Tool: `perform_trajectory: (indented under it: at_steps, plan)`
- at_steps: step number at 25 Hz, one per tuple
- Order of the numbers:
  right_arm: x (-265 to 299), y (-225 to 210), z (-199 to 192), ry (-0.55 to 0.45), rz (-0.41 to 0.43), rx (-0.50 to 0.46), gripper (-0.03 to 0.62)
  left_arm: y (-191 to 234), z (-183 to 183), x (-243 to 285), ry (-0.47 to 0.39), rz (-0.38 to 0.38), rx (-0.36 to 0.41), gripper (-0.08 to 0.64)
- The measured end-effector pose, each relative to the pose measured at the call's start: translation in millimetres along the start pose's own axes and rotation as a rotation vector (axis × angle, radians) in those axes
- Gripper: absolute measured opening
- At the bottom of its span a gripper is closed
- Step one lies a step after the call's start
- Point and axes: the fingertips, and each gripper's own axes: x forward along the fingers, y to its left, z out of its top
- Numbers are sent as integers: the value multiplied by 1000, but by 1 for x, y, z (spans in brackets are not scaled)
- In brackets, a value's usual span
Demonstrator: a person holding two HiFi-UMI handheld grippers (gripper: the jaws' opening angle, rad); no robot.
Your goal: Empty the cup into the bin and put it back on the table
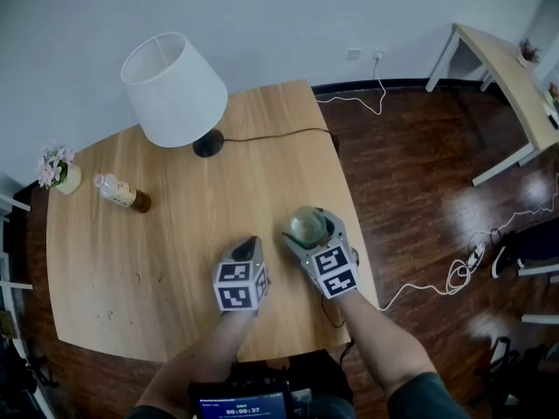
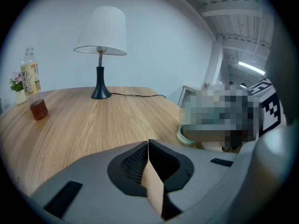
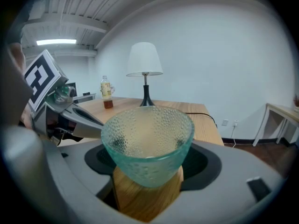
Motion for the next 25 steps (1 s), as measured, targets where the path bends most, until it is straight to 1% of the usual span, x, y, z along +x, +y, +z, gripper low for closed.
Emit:
perform_trajectory:
  at_steps: [2, 9, 14, 17, 20, 25]
  plan:
    - [4, -1, -1, 8, 2, 6, 387, 2, 3, 4, -2, 3, 9, 2]
    - [10, -2, -3, 13, 5, 19, 390, 10, 6, 2, -13, 15, 0, 2]
    - [10, -2, -3, 24, 8, 26, 396, 6, 10, -2, -27, 2, -8, 2]
    - [8, 0, -1, 17, 11, 25, 443, 6, 10, -5, -25, 5, -20, 2]
    - [4, -3, -2, 14, 8, 25, 443, 4, 14, -11, -41, 0, -27, 2]
    - [-15, 0, 12, -23, -2, 66, 443, 1, 24, -29, -82, -12, -25, 2]
